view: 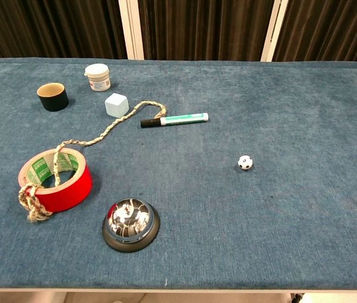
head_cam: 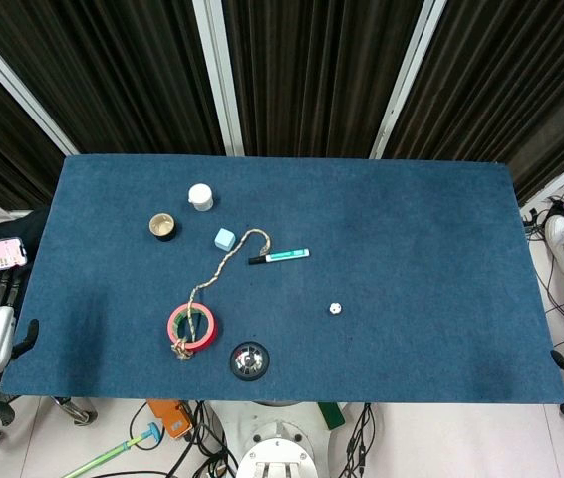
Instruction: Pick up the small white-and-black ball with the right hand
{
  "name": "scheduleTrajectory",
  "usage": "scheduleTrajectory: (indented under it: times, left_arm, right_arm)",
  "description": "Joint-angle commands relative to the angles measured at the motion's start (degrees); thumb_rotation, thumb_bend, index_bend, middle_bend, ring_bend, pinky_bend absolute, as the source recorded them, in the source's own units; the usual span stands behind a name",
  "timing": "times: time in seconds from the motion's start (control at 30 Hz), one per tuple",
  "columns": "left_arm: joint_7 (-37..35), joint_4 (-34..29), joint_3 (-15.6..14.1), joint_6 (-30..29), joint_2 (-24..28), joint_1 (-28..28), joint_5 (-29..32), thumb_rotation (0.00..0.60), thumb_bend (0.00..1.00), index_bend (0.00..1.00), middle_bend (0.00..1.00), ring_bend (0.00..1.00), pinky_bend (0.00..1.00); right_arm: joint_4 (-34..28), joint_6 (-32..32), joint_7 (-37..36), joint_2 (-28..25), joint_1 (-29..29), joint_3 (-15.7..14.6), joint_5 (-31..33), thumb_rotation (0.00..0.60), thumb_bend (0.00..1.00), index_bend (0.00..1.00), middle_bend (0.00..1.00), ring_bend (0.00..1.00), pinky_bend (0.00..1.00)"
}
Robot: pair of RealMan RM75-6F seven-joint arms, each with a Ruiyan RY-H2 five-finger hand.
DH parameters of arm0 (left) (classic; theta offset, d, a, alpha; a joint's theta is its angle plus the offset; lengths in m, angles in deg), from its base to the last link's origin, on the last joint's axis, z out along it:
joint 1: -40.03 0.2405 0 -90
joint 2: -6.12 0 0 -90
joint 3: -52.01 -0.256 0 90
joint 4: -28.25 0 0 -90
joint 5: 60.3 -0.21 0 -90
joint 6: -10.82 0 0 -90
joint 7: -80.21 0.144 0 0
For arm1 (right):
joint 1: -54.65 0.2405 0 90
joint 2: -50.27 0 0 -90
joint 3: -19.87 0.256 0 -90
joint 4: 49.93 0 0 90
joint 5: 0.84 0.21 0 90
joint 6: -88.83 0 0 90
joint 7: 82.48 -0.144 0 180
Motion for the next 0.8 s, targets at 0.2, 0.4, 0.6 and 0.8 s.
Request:
scheduleTrajectory:
  times: [0.2,0.4,0.6,0.8]
  left_arm:
    - [0.1,0.0,0.0,-0.2,0.0,0.1,-0.1,0.600,0.41,0.03,0.00,0.02,0.10]
    - [0.2,0.0,0.0,0.1,-0.1,0.0,0.2,0.600,0.41,0.03,0.00,0.02,0.10]
    - [0.8,-0.5,-0.2,-0.7,-0.1,0.3,-0.4,0.600,0.41,0.03,0.00,0.02,0.10]
    - [0.7,-0.6,0.0,-0.8,-0.2,0.4,0.0,0.600,0.41,0.03,0.00,0.02,0.09]
  right_arm:
    - [-0.1,0.3,-0.3,-0.1,0.0,0.0,-0.2,0.600,0.27,0.14,0.05,0.02,0.04]
    - [-0.1,0.5,-0.2,-0.1,0.0,0.1,-0.1,0.600,0.27,0.14,0.05,0.02,0.04]
    - [-0.1,2.9,-2.0,0.3,1.0,-0.5,-1.5,0.600,0.27,0.15,0.05,0.02,0.04]
    - [1.1,7.7,-3.1,2.5,4.7,-0.4,-4.0,0.600,0.27,0.18,0.05,0.02,0.04]
